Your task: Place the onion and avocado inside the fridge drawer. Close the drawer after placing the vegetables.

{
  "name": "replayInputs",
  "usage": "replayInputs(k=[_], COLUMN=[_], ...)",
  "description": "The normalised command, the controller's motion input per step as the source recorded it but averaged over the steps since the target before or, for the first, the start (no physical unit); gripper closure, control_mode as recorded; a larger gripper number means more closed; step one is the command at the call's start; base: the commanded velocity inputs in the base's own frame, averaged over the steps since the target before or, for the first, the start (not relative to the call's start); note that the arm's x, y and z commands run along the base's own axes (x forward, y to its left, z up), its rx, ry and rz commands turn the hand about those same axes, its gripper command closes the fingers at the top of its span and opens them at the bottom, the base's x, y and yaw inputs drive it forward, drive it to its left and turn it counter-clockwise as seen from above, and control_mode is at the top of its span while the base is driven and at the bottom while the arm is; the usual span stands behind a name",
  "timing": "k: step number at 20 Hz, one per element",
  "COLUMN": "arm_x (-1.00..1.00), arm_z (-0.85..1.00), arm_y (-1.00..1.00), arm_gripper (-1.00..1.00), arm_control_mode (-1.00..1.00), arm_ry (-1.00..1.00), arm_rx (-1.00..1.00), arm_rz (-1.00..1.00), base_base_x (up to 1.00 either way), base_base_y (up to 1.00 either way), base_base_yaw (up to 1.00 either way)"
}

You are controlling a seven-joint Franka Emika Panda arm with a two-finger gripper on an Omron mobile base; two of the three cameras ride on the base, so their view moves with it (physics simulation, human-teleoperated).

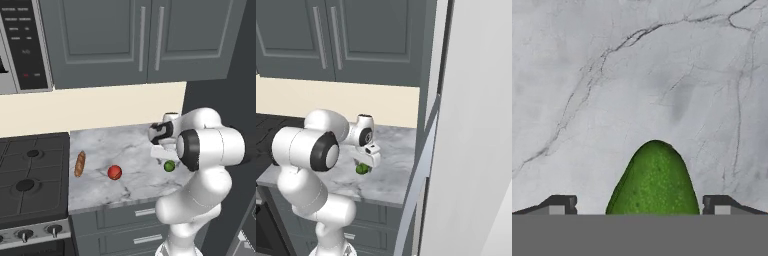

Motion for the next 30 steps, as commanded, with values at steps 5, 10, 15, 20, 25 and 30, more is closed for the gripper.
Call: replayInputs(k=[5, 10, 15, 20, 25, 30], arm_x=[-0.32, -0.36, 0.01, 0.01, -0.59, -0.7], arm_z=[-0.25, -0.22, -0.2, 0.21, 0.89, 0.96], arm_y=[0.01, 0.0, 0.07, 0.02, 0.0, 0.18], arm_gripper=[-1.0, -1.0, 1.0, 1.0, 1.0, 1.0], arm_control_mode=[-1.0, -1.0, -1.0, -1.0, -1.0, -1.0], arm_ry=[0.0, 0.0, 0.0, -0.02, -0.23, -0.21], arm_rx=[0.0, 0.0, 0.0, 0.0, 0.0, -0.01], arm_rz=[0.0, 0.0, 0.0, 0.0, -0.01, 0.0], base_base_x=[0.0, 0.0, 0.0, 0.0, 0.0, 0.0], base_base_y=[0.0, 0.0, 0.0, 0.0, 0.0, 0.0], base_base_yaw=[0.0, 0.0, 0.0, 0.0, 0.0, 0.0])
